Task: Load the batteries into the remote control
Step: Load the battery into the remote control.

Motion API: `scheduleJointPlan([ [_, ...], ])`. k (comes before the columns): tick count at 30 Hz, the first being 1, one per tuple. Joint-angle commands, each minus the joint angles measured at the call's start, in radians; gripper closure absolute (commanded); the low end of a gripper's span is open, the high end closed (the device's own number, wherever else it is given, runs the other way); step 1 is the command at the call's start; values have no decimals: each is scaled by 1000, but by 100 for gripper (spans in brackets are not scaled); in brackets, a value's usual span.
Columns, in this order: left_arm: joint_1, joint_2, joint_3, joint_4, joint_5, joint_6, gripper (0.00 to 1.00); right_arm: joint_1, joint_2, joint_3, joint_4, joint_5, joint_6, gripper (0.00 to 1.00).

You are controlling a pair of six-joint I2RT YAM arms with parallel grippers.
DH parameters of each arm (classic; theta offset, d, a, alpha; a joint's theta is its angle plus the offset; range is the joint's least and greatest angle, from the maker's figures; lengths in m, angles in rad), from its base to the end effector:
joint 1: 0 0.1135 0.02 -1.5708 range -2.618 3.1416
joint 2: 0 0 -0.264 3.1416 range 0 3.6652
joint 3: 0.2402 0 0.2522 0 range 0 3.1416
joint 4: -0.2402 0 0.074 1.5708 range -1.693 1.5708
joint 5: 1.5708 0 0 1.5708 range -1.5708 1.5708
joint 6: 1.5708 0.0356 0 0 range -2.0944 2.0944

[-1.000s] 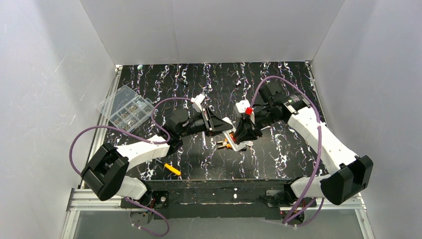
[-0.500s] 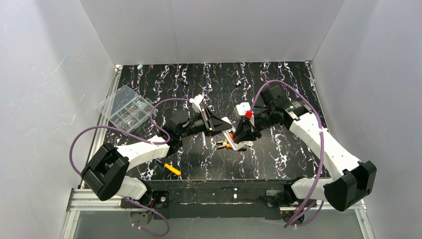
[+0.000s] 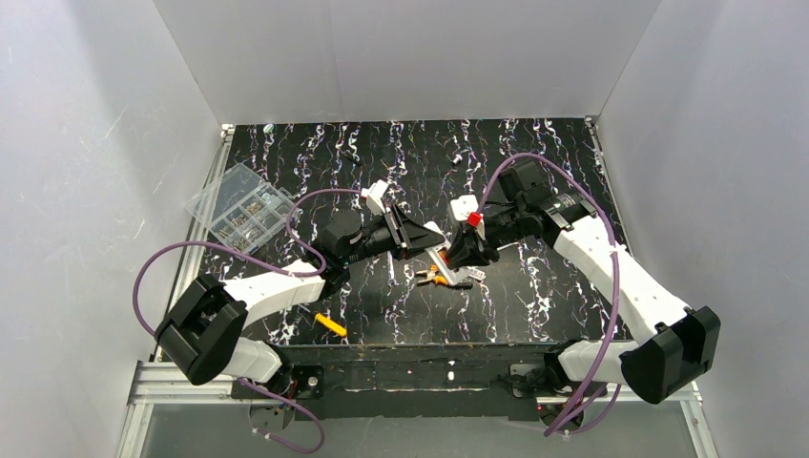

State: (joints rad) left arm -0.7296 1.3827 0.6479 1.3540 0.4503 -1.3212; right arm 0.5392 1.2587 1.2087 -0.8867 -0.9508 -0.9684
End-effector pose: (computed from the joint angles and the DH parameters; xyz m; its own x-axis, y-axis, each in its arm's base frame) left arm 0.1976 -0.1975 0.3147 -0.7307 -0.5170 -0.4459 0.6327 -0.2675 -0.7267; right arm 0.1934 0.1495 0.3361 0.1950 -0.4412 -0.8760 -0.9731 -0.1986 -0.1167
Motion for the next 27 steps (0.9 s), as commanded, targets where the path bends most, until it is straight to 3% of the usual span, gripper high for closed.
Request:
scheduleJointPlan([
  [1,-20,-64,66,188,10,-56,100,19,31,-7,15,7,-17,70],
  [6,-19,-58,60,188,25,-33,100,19,16,15,-4,-11,-16,68],
  [12,-20,-44,44,188,46,-18,100,19,-70,60,1,-57,20,55],
  [17,-19,-32,45,188,68,-9,100,19,-174,82,65,-148,82,51],
  [19,-19,-33,43,188,79,-1,100,19,-231,61,147,-173,128,51],
  [22,-19,-37,35,189,92,9,100,19,-344,-69,418,-120,297,51],
  [27,-19,-68,7,188,105,19,100,19,-457,-245,766,196,608,47],
])
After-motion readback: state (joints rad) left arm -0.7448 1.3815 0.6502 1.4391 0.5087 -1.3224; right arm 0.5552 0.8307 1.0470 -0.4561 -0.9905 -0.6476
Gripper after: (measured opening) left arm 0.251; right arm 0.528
